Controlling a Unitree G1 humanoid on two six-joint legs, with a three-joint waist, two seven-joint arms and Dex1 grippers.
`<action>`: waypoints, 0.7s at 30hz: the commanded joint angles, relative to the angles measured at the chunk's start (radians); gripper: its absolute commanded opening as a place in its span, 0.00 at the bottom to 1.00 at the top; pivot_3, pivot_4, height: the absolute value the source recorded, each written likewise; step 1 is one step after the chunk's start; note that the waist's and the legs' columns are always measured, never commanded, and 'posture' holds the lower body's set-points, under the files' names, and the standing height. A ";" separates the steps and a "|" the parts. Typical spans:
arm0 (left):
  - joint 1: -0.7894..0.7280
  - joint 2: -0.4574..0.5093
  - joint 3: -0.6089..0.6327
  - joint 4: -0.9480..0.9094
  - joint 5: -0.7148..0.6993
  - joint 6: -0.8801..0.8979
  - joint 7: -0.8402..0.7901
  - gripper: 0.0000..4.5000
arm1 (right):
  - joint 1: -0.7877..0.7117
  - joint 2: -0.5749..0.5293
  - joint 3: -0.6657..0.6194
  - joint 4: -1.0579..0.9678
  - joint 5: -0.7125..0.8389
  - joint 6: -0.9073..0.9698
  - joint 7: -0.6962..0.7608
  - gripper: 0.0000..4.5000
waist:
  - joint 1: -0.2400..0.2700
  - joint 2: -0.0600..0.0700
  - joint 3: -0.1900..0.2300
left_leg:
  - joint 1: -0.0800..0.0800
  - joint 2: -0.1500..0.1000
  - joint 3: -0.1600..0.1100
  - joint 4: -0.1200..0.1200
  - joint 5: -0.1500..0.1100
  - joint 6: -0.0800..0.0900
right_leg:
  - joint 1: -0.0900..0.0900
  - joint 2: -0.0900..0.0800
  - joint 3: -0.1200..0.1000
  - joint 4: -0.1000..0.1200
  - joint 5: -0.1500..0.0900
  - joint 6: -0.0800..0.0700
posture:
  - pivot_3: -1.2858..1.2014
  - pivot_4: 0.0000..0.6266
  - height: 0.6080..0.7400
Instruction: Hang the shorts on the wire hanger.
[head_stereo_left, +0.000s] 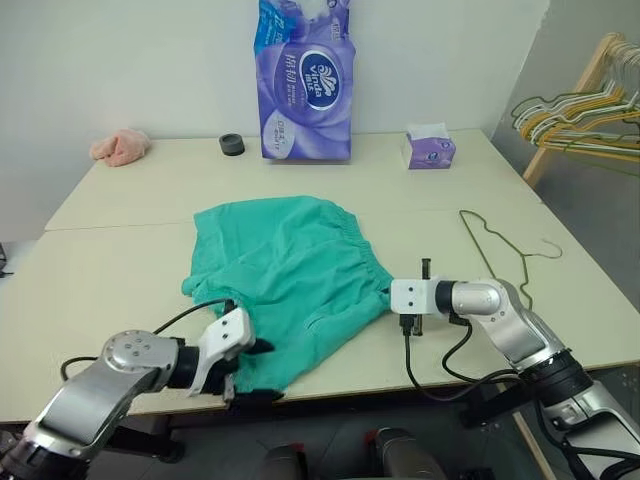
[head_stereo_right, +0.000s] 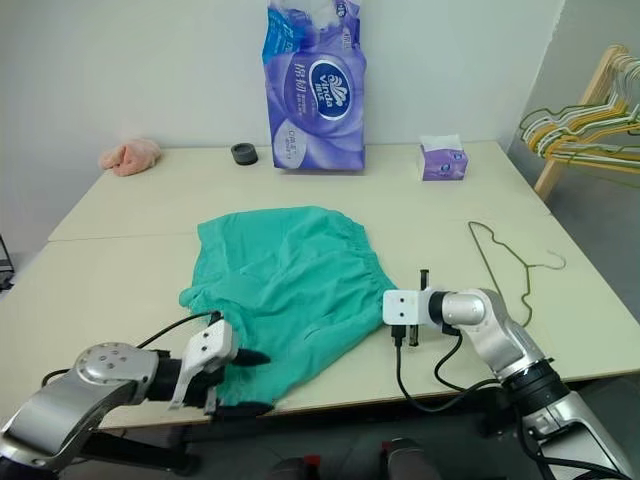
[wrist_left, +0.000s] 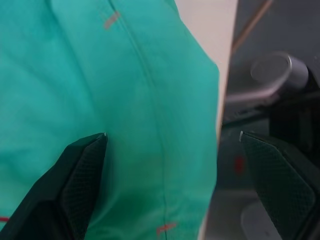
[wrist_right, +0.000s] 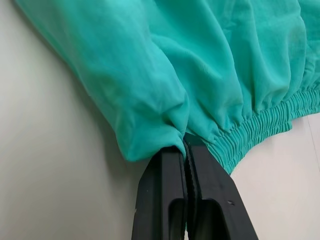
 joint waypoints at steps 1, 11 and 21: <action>-0.020 -0.015 0.032 0.085 0.063 -0.075 0.044 1.00 | -0.005 -0.008 -0.011 -0.043 0.015 -0.008 0.008 0.00 | 0.002 0.000 0.000 | 0.000 0.000 0.000 0.000 0.000 0.000 | 0.000 0.000 -0.001 0.000 0.000 0.000 | 0.48 0.11 1.00; -0.044 -0.021 0.043 0.220 0.129 -0.213 0.059 1.00 | 0.006 -0.040 -0.025 -0.092 0.047 0.009 0.045 0.00 | 0.002 0.001 0.000 | 0.000 0.000 0.000 0.000 0.000 0.000 | 0.000 0.000 0.000 0.000 0.000 0.000 | 0.48 0.12 1.00; -0.190 -0.104 -0.024 0.208 0.098 -0.209 -0.007 0.47 | -0.026 -0.122 -0.087 -0.063 0.074 0.028 0.058 0.00 | 0.006 0.001 0.001 | -0.001 -0.001 0.001 0.001 0.000 0.000 | 0.000 -0.002 0.000 0.000 0.001 0.002 | 0.46 0.13 1.00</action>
